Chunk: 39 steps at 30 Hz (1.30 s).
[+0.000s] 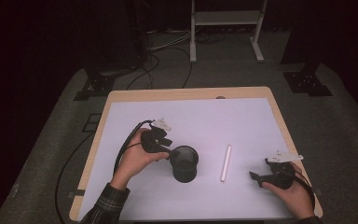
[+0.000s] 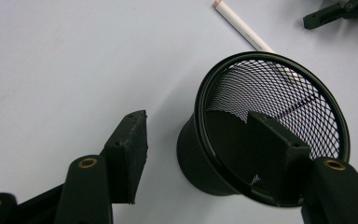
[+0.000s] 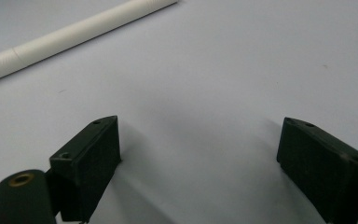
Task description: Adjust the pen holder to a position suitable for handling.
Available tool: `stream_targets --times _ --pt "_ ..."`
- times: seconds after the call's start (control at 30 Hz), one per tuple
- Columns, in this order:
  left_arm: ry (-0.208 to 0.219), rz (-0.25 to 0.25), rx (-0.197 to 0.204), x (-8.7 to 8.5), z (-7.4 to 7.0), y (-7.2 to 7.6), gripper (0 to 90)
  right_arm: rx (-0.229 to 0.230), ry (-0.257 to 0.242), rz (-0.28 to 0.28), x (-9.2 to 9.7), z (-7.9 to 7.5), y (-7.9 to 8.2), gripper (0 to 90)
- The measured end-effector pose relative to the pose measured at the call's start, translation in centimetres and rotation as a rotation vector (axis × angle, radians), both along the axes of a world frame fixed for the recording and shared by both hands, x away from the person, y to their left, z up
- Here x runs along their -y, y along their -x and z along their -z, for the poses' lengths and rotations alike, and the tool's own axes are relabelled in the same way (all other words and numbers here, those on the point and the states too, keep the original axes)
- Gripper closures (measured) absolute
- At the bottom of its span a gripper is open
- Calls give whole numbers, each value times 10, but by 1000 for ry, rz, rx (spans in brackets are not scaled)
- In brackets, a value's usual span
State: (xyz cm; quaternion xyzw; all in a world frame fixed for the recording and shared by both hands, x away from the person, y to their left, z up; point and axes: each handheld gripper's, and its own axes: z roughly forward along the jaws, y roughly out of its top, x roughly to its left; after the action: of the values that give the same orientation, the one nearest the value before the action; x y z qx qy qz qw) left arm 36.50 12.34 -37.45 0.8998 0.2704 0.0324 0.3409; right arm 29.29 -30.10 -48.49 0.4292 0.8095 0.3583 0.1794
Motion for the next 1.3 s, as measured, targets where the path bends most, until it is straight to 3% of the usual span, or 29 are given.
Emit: stream_targets --times 0.17,0.67,1.0,1.3 --pt "31 -13 11 -9 -5 5 365 0 0 0 0 0 0 124" --pt "70 -54 52 -40 -22 21 340 -1 -1 0 0 0 0 124" --pt "68 -103 46 -65 -15 29 336 -3 -2 1 0 0 0 124" --pt "47 -125 42 -75 -3 35 326 -1 -1 0 0 0 0 124"
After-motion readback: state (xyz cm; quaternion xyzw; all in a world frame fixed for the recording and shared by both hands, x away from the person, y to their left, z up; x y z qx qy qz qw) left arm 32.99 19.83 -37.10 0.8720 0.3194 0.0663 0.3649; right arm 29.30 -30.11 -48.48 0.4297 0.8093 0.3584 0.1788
